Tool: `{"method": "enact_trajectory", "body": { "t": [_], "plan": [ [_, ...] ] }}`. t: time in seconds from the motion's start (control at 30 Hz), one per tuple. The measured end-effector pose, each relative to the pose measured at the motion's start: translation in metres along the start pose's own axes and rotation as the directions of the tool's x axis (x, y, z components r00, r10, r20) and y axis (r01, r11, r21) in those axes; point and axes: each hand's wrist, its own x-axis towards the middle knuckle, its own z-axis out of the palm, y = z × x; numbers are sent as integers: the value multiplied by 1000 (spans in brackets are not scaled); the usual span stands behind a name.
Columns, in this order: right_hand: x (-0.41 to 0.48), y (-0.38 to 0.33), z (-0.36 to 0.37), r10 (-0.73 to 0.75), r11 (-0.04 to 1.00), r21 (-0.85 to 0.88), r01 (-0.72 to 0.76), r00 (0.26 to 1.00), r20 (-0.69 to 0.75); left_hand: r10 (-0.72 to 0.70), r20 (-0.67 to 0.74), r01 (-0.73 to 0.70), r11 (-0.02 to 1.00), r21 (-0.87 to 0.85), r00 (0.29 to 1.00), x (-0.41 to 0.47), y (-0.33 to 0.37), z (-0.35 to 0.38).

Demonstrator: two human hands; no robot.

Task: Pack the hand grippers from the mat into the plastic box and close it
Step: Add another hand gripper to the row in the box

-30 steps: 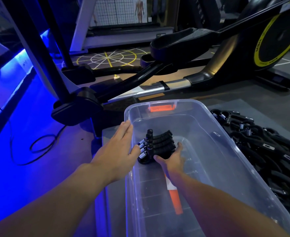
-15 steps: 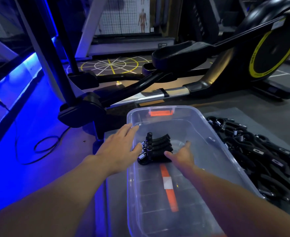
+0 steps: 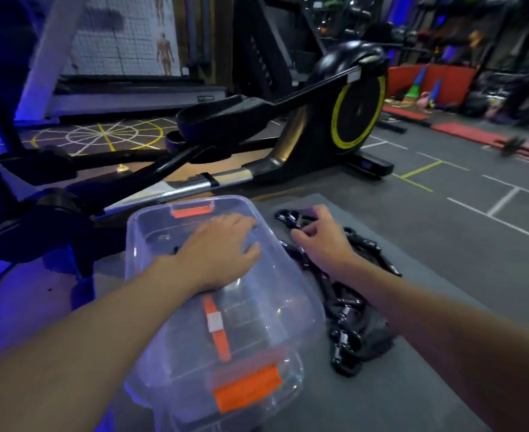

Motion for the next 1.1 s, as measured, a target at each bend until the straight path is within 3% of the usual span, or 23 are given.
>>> {"method": "enact_trajectory", "body": {
  "t": [0.2, 0.5, 0.6, 0.73, 1.1],
  "plan": [
    [-30, 90, -49, 211, 973, -71, -219, 973, -96, 155, 103, -163, 984, 75, 982, 7, 64, 31],
    [-101, 197, -24, 493, 868, 97, -488, 869, -47, 211, 196, -249, 948, 196, 958, 4, 80, 69],
    [-115, 220, -8, 495, 869, 38, -494, 868, -28, 231, 210, -273, 941, 200, 950, 2, 73, 80],
    [-116, 224, 0, 487, 861, 140, -490, 872, 57, 237, 218, -276, 946, 170, 947, 4, 71, 82],
    [-111, 227, 11, 412, 911, -4, -412, 911, 31, 230, 236, -268, 952, 145, 944, 6, 76, 86]
  ]
}}
